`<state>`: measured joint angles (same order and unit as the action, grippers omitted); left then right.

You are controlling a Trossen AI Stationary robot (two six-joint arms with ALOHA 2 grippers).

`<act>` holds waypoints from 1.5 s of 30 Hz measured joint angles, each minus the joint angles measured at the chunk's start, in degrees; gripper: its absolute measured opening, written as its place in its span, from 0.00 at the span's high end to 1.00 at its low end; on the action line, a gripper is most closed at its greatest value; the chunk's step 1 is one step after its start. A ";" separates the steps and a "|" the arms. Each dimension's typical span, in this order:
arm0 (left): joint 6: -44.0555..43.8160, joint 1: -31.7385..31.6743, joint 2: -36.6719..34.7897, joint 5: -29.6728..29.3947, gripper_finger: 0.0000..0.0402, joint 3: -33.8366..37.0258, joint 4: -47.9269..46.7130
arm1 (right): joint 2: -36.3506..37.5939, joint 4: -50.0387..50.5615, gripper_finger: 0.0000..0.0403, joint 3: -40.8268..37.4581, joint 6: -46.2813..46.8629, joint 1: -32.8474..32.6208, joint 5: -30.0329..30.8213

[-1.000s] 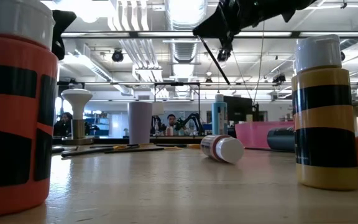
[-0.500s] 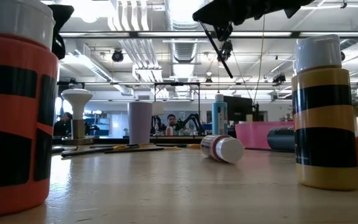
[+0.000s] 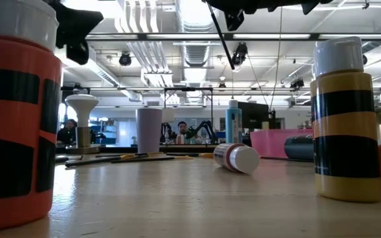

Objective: Pick & Place Paint Supplies
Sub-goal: Put the silver black paint brush into the purple cup

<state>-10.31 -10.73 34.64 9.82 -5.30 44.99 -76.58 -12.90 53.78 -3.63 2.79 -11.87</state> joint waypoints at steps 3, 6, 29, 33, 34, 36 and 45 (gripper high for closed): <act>2.73 0.48 6.42 0.01 0.85 -3.92 0.05 | 0.00 -0.12 0.98 0.00 0.00 0.00 0.01; 3.54 0.51 12.38 0.02 0.77 -8.11 0.15 | 0.00 -0.18 0.98 0.00 0.05 0.00 0.01; 8.16 0.51 44.21 7.30 0.69 -35.97 -1.59 | -0.02 -5.96 0.98 0.09 3.55 0.00 7.98; 8.39 0.51 46.14 7.32 0.69 -38.28 -1.41 | -0.02 -5.94 0.98 0.09 3.66 -0.02 8.02; 8.40 0.51 46.60 7.46 0.69 -38.80 -1.44 | -0.02 -5.93 0.98 0.09 3.66 -0.02 8.03; 8.40 0.49 47.42 8.11 0.69 -39.73 -1.64 | -0.02 -5.93 0.98 0.09 3.66 -0.01 8.06; 8.80 0.55 48.26 11.80 0.69 -42.55 -1.40 | -0.02 -5.88 0.98 0.07 3.49 -0.02 9.12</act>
<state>-1.51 -10.17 82.89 21.63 -47.85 43.59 -76.60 -18.78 53.84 -0.14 2.76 -2.74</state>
